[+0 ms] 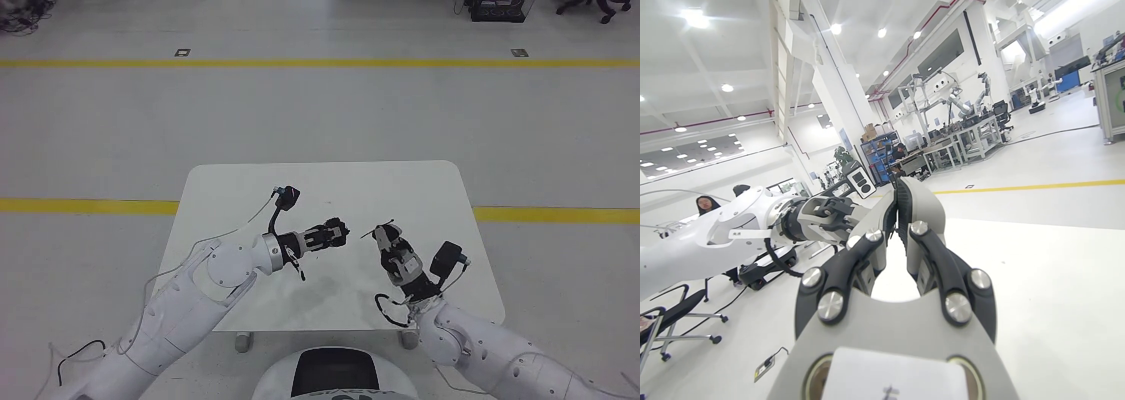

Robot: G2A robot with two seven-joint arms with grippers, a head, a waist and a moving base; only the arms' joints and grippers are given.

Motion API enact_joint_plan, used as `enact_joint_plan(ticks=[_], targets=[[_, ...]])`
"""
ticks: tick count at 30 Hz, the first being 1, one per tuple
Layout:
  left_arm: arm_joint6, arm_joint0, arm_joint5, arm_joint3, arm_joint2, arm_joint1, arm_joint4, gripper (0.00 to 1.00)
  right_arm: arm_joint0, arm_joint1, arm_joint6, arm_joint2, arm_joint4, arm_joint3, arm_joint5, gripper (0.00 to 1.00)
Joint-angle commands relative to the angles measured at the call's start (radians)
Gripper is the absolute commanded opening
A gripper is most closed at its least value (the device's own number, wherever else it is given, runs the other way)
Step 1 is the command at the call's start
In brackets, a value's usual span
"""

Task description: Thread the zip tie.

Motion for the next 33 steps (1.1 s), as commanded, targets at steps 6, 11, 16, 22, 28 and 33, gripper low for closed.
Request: enact_joint_plan(ticks=[6, 11, 16, 22, 28, 33], targets=[[0.0, 0.0, 0.0, 0.0, 0.0, 0.0, 0.0, 0.0, -0.01, -0.033, 0.021, 0.027, -0.019, 0.025, -0.009, 0.0], [0.0, 0.0, 0.0, 0.0, 0.0, 0.0, 0.0, 0.0, -0.012, -0.062, 0.035, 0.04, -0.031, 0.045, -0.015, 0.0], [0.0, 0.0, 0.0, 0.0, 0.0, 0.0, 0.0, 0.0, -0.019, -0.085, 0.037, 0.053, -0.055, 0.061, -0.018, 0.0], [0.0, 0.0, 0.0, 0.0, 0.0, 0.0, 0.0, 0.0, -0.03, -0.109, 0.046, 0.075, -0.084, 0.078, -0.011, 0.0], [0.0, 0.0, 0.0, 0.0, 0.0, 0.0, 0.0, 0.0, -0.045, -0.13, 0.045, 0.102, -0.1, 0.088, -0.013, 0.0], [0.0, 0.0, 0.0, 0.0, 0.0, 0.0, 0.0, 0.0, -0.057, -0.144, 0.05, 0.124, -0.113, 0.096, -0.022, 0.0]])
